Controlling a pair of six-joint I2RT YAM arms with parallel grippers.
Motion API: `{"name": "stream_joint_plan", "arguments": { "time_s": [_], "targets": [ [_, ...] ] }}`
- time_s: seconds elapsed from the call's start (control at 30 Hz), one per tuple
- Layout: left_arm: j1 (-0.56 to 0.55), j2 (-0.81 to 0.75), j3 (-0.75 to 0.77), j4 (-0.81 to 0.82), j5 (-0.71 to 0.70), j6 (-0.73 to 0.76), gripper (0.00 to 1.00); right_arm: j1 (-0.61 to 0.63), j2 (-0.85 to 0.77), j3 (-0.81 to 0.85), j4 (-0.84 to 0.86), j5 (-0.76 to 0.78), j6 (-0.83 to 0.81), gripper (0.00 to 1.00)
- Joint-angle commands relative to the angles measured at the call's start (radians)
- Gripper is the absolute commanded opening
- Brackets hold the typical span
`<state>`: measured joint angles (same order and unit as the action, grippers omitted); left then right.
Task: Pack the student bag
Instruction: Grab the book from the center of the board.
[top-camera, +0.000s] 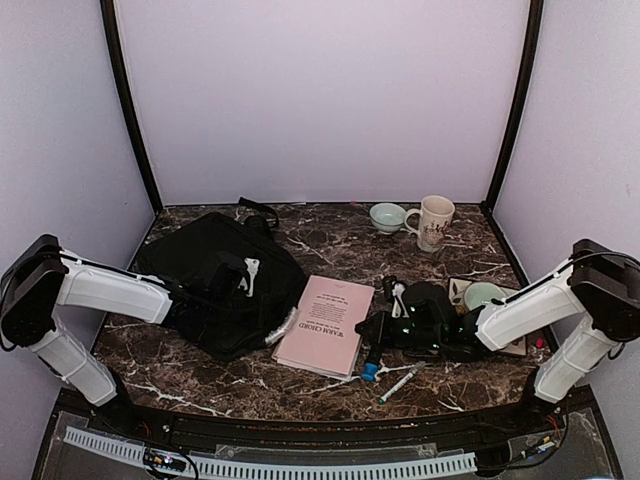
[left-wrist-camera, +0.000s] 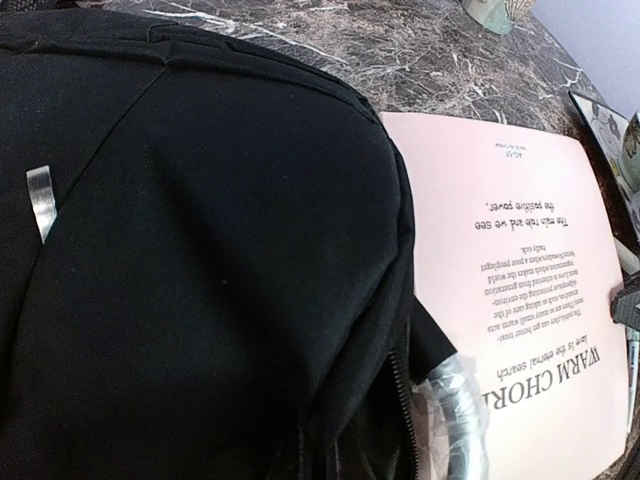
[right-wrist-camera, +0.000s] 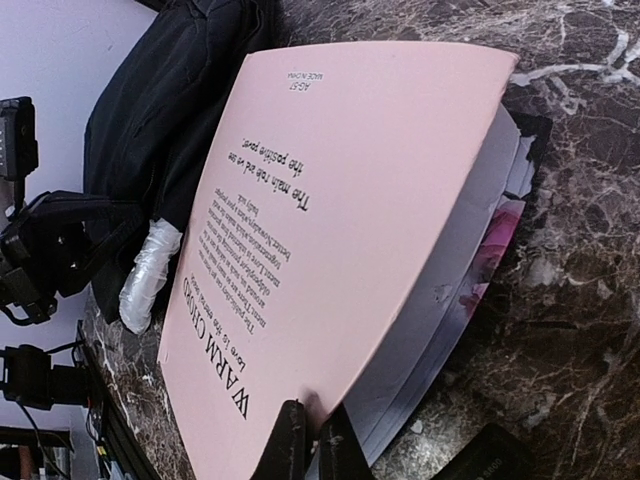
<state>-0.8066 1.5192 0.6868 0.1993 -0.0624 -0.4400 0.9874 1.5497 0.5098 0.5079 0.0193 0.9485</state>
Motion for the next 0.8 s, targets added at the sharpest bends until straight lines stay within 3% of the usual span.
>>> {"name": "stream_joint_plan", "arguments": {
  "time_s": [0.0,0.4,0.77],
  "targets": [
    [-0.006,0.001,-0.009,0.063,0.087,-0.009,0.0,0.008,0.023,0.023,0.15,-0.079,-0.051,0.0],
    [-0.006,-0.183,-0.061,0.01,-0.022,0.001,0.0,0.017,-0.254,0.023,-0.109,0.066,-0.158,0.0],
    [-0.006,-0.285,-0.061,-0.029,-0.08,0.01,0.0,0.029,-0.405,0.029,-0.2,0.071,-0.197,0.0]
  ]
}}
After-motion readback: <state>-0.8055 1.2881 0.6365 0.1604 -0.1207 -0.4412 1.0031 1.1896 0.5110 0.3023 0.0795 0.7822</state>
